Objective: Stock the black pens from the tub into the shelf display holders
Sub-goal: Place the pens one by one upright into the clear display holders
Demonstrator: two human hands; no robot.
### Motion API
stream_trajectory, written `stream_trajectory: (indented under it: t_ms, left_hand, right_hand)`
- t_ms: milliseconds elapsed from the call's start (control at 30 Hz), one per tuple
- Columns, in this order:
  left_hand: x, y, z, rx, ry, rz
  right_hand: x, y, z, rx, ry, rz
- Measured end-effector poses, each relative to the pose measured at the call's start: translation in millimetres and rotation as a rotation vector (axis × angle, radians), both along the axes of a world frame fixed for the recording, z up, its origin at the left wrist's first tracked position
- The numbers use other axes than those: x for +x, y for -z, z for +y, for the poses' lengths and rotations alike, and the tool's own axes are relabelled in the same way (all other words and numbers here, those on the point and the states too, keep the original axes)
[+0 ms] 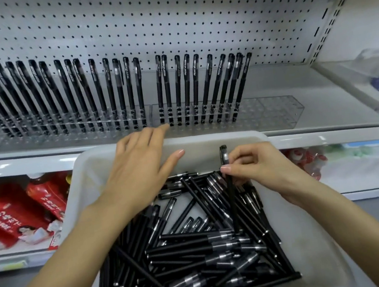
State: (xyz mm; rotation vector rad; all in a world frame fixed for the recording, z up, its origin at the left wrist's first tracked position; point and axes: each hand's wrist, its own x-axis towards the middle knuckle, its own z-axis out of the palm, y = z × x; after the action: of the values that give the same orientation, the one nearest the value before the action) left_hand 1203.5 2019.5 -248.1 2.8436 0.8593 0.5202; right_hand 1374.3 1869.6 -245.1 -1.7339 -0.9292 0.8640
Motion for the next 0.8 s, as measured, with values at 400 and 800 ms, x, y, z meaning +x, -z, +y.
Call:
stream_trajectory:
  t_ms: [400, 800]
  left_hand:
    - [33.9, -32.6, -0.4, 0.127, 0.083, 0.046]
    - [53.1, -14.1, 3.6, 0.238, 0.035, 0.065]
  right_hand:
    - [57.4, -80.5, 4.2, 0.381, 0.186, -0.062]
    - [124.1, -107.4, 31.5, 0.479, 0.296, -0.324]
